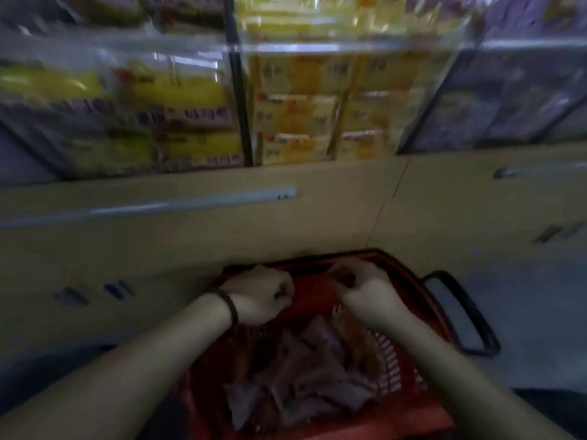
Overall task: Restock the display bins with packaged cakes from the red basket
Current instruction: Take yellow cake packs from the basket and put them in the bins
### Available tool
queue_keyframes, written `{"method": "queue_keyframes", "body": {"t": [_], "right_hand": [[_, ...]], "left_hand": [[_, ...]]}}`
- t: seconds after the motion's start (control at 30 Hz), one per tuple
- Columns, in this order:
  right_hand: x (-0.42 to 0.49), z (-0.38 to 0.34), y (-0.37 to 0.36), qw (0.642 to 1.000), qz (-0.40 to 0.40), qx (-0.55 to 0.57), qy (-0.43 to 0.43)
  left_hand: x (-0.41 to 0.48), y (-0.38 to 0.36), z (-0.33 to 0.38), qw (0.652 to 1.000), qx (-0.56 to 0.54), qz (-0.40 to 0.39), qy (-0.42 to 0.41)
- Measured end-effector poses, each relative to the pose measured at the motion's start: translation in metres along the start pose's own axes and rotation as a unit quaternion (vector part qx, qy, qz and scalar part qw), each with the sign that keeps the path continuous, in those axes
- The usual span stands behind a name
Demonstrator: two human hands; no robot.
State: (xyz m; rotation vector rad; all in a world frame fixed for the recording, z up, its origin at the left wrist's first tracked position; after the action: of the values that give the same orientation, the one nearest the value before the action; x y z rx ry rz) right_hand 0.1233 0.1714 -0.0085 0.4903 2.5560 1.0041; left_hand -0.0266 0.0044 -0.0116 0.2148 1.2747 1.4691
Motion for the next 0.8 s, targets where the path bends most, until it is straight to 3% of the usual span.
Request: {"method": "queue_keyframes", "body": {"t": [0.2,0.37,0.5,0.67,0.8], "right_hand": [[0.028,0.048,-0.039,0.986,-0.105,-0.071,-0.108],[0.018,0.081,-0.071,0.961,-0.185,-0.084,-0.186],[0.012,0.093,-0.090,0.948,-0.233,-0.148,-0.158],[0.025,0.083,-0.125,0.913,-0.306,-0.267,-0.037],[0.034,0.078,-0.145,0.894,-0.312,-0.318,-0.052]], "left_hand": [[0.014,-0.024,-0.015,0.978,0.130,-0.162,0.034],[0.019,-0.026,-0.021,0.965,0.147,-0.214,0.042],[0.016,-0.031,-0.021,0.957,0.145,-0.245,0.052],[0.018,-0.032,-0.024,0.953,0.160,-0.255,0.047],[0.023,-0.026,-0.021,0.955,0.160,-0.250,0.025]]}}
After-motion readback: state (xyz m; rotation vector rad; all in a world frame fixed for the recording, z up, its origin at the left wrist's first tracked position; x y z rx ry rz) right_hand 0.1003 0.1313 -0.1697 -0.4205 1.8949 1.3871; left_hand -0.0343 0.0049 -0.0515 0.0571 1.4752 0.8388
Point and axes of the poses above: each hand's wrist, its own x-axis towards the middle knuckle, its own y-axis out of the back of the hand, z = x × y, the point moved 1 cm from there along x, towards the middle knuckle, and after that the axes turned 9 degrees about -z, right-handed, at the moved point
